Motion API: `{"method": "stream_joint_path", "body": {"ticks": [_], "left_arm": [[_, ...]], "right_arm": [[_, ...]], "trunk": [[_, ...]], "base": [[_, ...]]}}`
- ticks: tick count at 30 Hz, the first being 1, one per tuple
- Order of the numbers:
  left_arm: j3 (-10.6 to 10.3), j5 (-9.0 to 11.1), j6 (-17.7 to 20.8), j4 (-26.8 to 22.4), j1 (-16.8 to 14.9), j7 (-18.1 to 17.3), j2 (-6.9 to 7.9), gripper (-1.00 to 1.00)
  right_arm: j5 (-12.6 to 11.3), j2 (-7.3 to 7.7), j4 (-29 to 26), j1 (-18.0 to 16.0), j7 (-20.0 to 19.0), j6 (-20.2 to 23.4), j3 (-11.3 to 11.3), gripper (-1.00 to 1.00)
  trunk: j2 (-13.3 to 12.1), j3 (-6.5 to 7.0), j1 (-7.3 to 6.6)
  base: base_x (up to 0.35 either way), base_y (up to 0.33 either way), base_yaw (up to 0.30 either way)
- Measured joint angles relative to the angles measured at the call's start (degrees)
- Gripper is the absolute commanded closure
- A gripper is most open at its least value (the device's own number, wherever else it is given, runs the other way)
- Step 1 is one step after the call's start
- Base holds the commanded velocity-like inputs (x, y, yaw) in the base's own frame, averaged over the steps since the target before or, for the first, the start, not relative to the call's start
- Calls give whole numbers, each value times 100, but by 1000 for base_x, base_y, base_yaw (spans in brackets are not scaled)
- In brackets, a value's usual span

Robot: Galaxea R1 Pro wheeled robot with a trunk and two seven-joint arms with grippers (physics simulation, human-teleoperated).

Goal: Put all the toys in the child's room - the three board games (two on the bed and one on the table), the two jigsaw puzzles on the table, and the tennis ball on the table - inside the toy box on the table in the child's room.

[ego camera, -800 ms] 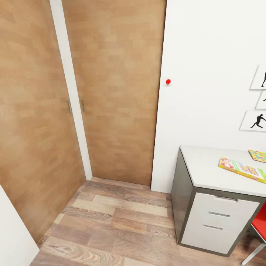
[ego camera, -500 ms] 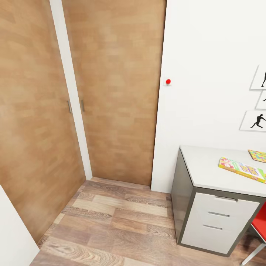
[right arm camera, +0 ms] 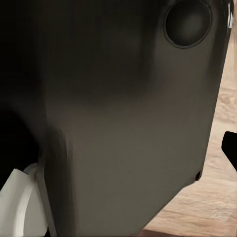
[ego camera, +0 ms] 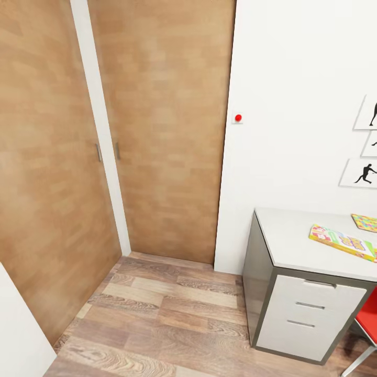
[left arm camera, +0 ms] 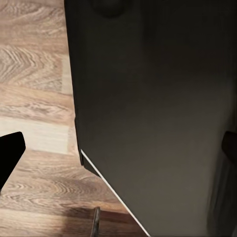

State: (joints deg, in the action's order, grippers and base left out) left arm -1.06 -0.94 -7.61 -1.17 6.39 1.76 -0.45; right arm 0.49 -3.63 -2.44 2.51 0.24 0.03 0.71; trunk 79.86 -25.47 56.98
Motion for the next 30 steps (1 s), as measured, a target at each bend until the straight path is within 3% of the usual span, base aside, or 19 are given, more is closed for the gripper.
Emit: {"method": "stream_joint_path", "body": {"ticks": [5, 30], "left_arm": [[5, -1, -135, -4, 0, -1, 1, -100], [35, 17, -79, -84, -51, 11, 14, -100]], "right_arm": [[-2, -4, -58, 0, 0, 3, -4, -100], [-4, 30, -84, 0, 0, -11, -14, -100]], "trunk": [[-201, 90, -110], [-1204, 539, -659]], "base": [[0, 0, 0], [0, 0, 0]]}}
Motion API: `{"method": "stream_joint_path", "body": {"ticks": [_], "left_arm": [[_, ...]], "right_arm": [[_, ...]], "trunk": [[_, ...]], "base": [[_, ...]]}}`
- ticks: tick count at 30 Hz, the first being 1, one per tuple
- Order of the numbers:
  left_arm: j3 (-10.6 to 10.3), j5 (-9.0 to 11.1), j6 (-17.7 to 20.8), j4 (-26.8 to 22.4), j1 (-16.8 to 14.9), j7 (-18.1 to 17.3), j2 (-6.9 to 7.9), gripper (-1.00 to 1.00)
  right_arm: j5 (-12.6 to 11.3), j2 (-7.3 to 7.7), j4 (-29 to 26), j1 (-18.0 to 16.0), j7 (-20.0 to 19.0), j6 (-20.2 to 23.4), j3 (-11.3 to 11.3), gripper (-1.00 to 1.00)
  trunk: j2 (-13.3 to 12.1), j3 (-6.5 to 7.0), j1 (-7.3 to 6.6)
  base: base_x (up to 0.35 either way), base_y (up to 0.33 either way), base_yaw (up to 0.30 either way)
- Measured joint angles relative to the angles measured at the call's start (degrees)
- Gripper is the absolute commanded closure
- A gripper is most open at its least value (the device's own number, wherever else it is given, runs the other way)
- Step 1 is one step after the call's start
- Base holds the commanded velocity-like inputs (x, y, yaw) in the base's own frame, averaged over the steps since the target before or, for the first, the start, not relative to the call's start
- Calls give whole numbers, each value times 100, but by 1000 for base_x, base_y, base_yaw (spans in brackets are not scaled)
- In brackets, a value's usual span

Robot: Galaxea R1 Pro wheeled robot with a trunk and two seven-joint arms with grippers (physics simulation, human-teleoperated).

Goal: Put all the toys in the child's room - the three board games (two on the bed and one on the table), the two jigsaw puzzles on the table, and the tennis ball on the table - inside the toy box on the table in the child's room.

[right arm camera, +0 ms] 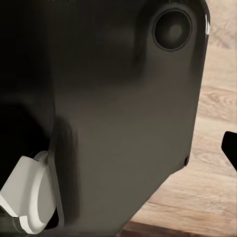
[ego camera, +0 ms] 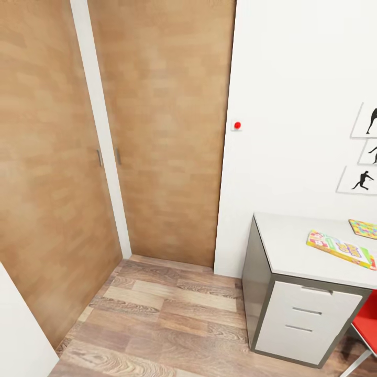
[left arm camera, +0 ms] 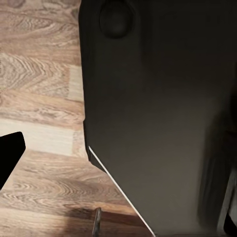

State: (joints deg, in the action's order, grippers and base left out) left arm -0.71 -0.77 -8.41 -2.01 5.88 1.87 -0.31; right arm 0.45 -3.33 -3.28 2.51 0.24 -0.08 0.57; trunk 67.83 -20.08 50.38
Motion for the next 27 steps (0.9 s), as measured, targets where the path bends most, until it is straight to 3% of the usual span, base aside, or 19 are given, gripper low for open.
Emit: {"method": "stream_joint_path", "body": {"ticks": [4, 9, 17, 20, 27], "left_arm": [[4, 13, 186, -18, -96, -3, 4, -100], [16, 22, 587, -157, -454, 8, 5, -100], [69, 40, 1701, -706, -1327, -10, 2, -100], [142, 50, 2309, -1134, -1696, -20, -13, -100], [333, 148, 3366, -2060, -2130, -24, -36, -100]], "right_arm": [[-31, 3, -40, -23, 0, -3, -21, -100], [-75, 23, -114, -40, -21, -6, -89, -100], [-103, 17, -750, -331, -16, 133, -229, -100], [-106, 8, -1095, -604, -19, 526, -291, -100], [-107, -23, -1752, -1067, -26, 1369, -452, -100]], "trunk": [[-161, 72, -88], [-361, 162, -198], [-684, 310, -373], [-804, 364, -439], [-1085, 490, -593]], "base": [[0, 0, 0], [0, 0, 0], [0, 0, 0], [0, 0, 0], [0, 0, 0]]}}
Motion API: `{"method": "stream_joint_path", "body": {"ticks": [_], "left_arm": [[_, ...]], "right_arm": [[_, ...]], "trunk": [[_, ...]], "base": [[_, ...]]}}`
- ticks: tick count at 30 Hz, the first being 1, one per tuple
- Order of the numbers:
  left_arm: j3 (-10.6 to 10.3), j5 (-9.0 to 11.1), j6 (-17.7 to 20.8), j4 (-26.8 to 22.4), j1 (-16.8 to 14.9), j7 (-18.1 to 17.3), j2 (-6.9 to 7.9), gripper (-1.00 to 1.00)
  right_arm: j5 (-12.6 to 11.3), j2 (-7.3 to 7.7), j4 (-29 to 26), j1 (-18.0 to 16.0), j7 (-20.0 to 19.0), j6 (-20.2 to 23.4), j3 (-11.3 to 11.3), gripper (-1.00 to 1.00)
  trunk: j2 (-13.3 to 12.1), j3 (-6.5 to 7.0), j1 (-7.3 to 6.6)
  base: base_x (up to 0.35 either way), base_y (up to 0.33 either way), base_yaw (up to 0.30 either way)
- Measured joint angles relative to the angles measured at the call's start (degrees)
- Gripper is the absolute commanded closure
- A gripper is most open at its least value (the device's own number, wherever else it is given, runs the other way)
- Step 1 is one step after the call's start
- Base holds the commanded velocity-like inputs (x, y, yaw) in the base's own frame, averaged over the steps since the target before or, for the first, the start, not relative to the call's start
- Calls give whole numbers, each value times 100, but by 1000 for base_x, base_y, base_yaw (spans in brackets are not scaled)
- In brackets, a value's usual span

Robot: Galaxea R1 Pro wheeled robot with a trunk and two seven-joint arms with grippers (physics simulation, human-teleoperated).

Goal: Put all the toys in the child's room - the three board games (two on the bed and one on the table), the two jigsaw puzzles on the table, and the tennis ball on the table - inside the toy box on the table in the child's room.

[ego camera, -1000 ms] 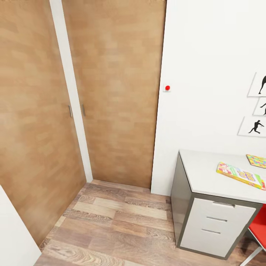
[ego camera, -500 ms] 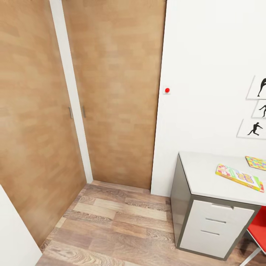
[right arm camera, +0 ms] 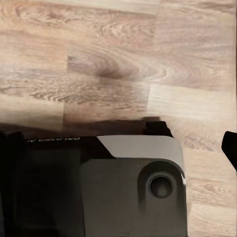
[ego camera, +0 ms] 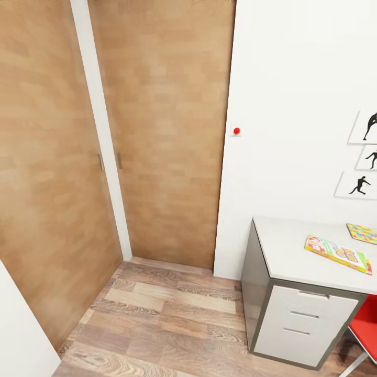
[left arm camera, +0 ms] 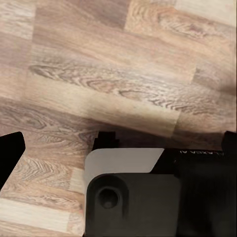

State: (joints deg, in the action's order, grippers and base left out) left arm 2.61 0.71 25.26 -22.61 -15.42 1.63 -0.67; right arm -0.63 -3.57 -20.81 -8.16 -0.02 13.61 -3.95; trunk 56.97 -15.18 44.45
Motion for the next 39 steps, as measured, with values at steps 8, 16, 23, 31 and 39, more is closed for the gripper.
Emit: {"method": "stream_joint_path", "body": {"ticks": [8, 16, 23, 31, 39], "left_arm": [[133, 241, 1016, -999, -484, -8, 26, -100], [165, 299, 1375, -1236, -1123, -17, 35, -100], [233, 339, 1620, -1417, -1327, -27, 38, -100], [308, 358, 2176, -1761, -1351, -105, 36, -100], [384, 368, 2298, -1826, -1354, -449, 36, -100]], "right_arm": [[1, -33, -1066, -328, -20, 863, -178, -100], [-150, -65, -2116, -393, -21, 1186, -213, -100], [-434, -96, -2414, -401, 12, 1219, -185, -100], [-473, -98, -2448, -400, 11, 1205, -183, -100], [-489, -70, -2453, -395, -15, 1228, -209, -100]], "trunk": [[-321, 144, -176], [-642, 287, -352], [-924, 413, -506], [-1245, 557, -682], [-1566, 701, -858]], "base": [[0, 0, 0], [0, 0, 0], [0, 0, 0], [0, 0, 0], [0, 0, 0]]}}
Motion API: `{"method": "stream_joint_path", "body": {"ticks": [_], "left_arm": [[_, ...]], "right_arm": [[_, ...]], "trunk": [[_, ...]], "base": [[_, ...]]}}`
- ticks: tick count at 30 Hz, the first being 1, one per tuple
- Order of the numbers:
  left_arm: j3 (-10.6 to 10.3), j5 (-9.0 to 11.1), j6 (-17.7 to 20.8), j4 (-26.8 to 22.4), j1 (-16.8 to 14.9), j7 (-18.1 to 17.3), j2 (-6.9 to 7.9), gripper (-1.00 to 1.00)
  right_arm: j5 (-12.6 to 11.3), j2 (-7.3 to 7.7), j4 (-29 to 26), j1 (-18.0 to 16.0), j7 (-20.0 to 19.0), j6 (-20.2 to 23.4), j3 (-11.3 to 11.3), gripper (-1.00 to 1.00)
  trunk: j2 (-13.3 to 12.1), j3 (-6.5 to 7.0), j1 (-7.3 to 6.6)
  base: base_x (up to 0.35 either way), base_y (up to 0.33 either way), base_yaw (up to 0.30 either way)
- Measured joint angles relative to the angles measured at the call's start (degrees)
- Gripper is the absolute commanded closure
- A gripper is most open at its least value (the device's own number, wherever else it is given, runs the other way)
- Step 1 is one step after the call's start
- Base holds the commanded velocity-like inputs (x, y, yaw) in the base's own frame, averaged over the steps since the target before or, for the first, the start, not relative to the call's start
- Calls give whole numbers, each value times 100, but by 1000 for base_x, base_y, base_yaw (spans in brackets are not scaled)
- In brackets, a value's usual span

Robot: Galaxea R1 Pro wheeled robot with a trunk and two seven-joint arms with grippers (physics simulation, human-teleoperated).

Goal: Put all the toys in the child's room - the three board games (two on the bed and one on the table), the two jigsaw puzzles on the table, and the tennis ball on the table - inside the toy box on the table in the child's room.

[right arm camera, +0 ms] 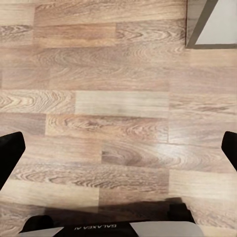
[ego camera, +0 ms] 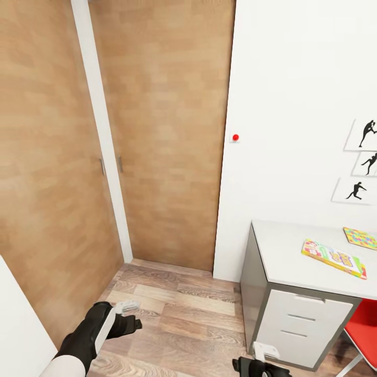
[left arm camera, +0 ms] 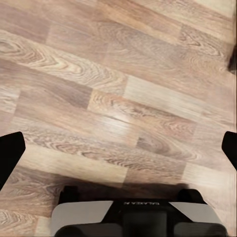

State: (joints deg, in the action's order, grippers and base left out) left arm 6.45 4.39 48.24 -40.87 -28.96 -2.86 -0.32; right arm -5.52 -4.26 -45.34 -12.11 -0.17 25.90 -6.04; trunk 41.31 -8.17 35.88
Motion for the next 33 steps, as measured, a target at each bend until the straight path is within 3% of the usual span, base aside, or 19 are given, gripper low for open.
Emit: {"method": "stream_joint_path", "body": {"ticks": [9, 16, 33], "left_arm": [[16, -6, 41, -9, -1, -336, 7, -100], [10, -5, 51, -9, -1, -389, 2, -100], [8, -5, 54, -10, -1, -408, 0, -100]], "right_arm": [[-78, 51, 3, 2, -33, -4, -81, -100], [-210, 75, 16, 2, -42, -18, -158, -100], [-246, 82, 54, 3, -23, -28, -180, -100]], "trunk": [[-362, 146, -198], [-643, 247, -352], [-1327, 492, -726]], "base": [[0, 0, -95], [0, 0, -229], [0, 0, -253]]}}
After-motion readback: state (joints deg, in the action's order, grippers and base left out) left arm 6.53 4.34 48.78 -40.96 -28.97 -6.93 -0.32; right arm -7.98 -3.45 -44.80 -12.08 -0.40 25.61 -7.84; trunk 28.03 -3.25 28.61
